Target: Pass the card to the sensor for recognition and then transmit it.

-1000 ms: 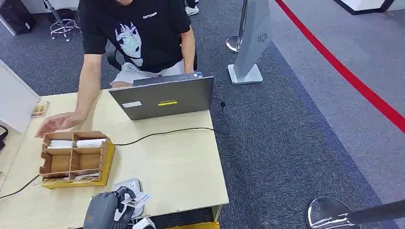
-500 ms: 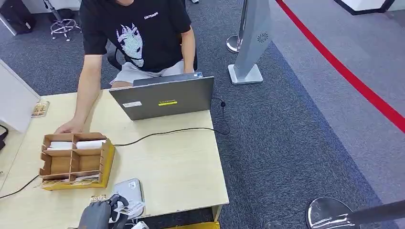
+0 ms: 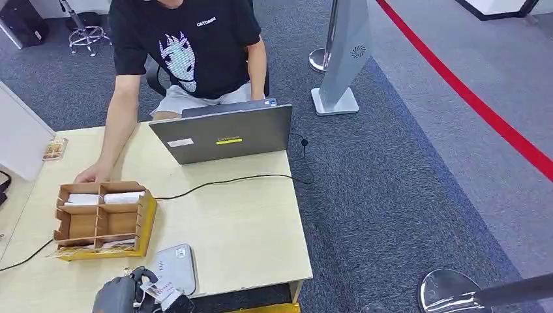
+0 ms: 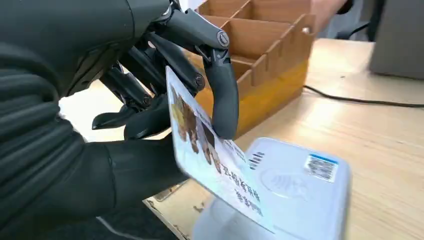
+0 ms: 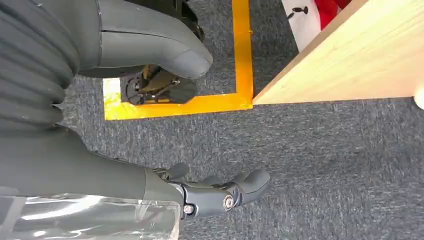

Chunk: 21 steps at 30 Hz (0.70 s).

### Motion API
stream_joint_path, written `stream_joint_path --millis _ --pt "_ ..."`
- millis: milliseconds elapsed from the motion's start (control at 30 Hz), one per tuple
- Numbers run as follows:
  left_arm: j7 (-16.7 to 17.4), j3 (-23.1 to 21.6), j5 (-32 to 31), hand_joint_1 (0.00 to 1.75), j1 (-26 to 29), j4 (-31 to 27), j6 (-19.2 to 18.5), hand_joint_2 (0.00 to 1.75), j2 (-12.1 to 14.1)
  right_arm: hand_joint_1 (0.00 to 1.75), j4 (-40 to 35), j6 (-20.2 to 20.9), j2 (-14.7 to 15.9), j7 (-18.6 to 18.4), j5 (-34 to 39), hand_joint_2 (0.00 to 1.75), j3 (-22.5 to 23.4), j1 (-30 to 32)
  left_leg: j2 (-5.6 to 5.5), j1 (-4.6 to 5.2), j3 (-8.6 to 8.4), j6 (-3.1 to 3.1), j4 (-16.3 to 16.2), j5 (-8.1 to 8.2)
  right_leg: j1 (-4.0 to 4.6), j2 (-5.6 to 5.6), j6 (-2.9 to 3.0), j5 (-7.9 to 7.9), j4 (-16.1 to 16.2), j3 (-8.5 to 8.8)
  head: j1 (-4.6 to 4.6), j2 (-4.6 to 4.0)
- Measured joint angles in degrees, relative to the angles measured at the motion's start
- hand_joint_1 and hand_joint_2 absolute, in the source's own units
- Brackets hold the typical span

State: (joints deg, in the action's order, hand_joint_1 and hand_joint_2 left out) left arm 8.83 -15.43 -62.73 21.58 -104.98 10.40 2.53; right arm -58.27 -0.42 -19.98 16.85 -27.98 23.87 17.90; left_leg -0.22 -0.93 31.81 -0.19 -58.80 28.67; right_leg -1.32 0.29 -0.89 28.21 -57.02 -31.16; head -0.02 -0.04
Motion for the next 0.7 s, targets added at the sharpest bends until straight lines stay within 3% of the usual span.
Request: stream_joint_path --millis 300,700 --pt "-3.76 7.51 -2.03 1.75 0.24 2.66 -2.56 1.75 -5.41 0.0 -0.94 0.15 0.0 -0.5 -0.13 1.75 -0.57 0.67 0.0 0.0 -0.01 0.0 0.0 0.0 0.0 0.0 0.0 0.0 0.0 0.01 0.0 0.0" --pt "-5.7 10.42 -2.88 1.75 -1.44 6.32 -3.23 1.75 -8.08 0.0 -1.27 1.03 -0.02 -0.52 -0.22 1.75 -0.81 0.8 -0.01 0.0 -0.02 0.0 0.0 0.0 0.0 -0.02 0.0 0.0 0.0 0.03 -0.02 0.0"
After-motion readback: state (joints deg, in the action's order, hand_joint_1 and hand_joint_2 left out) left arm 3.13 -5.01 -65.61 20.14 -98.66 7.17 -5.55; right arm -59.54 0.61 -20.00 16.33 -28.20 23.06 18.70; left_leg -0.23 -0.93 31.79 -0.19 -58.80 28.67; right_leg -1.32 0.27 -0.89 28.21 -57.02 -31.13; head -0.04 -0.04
